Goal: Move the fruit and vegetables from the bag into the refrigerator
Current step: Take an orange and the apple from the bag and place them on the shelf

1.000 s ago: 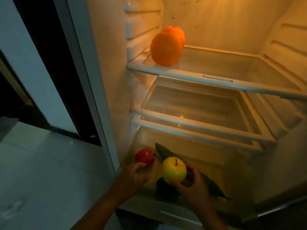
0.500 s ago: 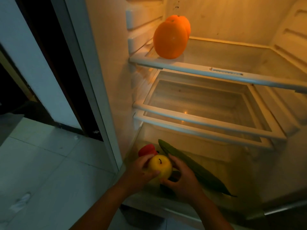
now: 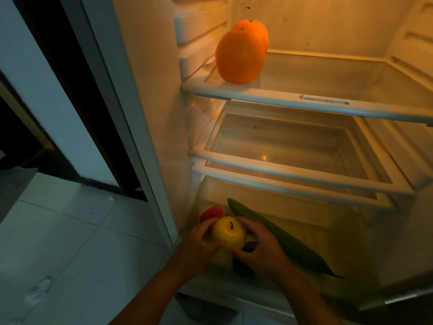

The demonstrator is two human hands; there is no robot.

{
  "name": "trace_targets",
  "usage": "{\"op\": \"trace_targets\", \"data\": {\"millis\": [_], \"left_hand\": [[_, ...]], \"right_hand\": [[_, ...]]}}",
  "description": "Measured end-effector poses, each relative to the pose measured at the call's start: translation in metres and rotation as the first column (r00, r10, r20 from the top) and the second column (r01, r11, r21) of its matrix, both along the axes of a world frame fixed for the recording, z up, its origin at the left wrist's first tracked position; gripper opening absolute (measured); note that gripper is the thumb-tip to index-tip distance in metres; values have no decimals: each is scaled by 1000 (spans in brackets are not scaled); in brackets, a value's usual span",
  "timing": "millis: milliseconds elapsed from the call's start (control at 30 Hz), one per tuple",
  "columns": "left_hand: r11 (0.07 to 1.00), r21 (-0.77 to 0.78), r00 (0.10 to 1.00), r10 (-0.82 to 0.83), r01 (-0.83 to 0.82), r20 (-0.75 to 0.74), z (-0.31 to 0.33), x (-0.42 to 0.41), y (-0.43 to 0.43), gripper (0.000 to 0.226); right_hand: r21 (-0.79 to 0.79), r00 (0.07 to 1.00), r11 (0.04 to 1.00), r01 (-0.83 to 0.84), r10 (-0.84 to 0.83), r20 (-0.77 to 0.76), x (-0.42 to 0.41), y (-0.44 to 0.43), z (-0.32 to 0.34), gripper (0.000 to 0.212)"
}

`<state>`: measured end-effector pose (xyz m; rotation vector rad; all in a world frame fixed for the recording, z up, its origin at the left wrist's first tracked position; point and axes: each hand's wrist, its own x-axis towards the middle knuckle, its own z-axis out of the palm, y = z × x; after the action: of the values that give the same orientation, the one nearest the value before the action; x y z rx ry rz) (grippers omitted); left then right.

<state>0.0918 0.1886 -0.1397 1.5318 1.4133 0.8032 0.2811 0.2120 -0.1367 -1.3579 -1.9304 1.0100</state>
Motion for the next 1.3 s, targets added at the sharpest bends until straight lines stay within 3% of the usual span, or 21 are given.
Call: {"op": "trace_targets", "data": {"millis": [233,400,567,733,800,900,1067,1300], "left_hand": [[991,130,994,-25,11,106,59,-5,8,51],[943,332,995,-9,-24,95,127,-2,23,39],[774,632,998,-15,-31,66,196,6,52,42],[529,836,979,198,-145,44,245,16,96,48],[543,817,961,274,-192,44,260,21,111,58],[648,738,933,352,-190,-70,271,22,131,74],[794,599,958,241,-102,-157,270,15,148,87],[750,642,950,293,-159,-107,264,16,159,82]], "right_hand": [[179,993,981,70,-51,-108,9,0,60,65],[273,986,957,94,-52,-157,21,2,120,69],[357,961,922,150,-51,-271,28,15,178,72],[464,924,836,293,-124,-361,32,32,233,73],[476,903,817,325,-119,-412,32,42,251,65],[500,885,773,389,-163,-437,33,60,272,56],[498,881,735,460,-311,-356,33,101,285,54],[442,880,762,473,-436,-189,32,152,293,60]]}}
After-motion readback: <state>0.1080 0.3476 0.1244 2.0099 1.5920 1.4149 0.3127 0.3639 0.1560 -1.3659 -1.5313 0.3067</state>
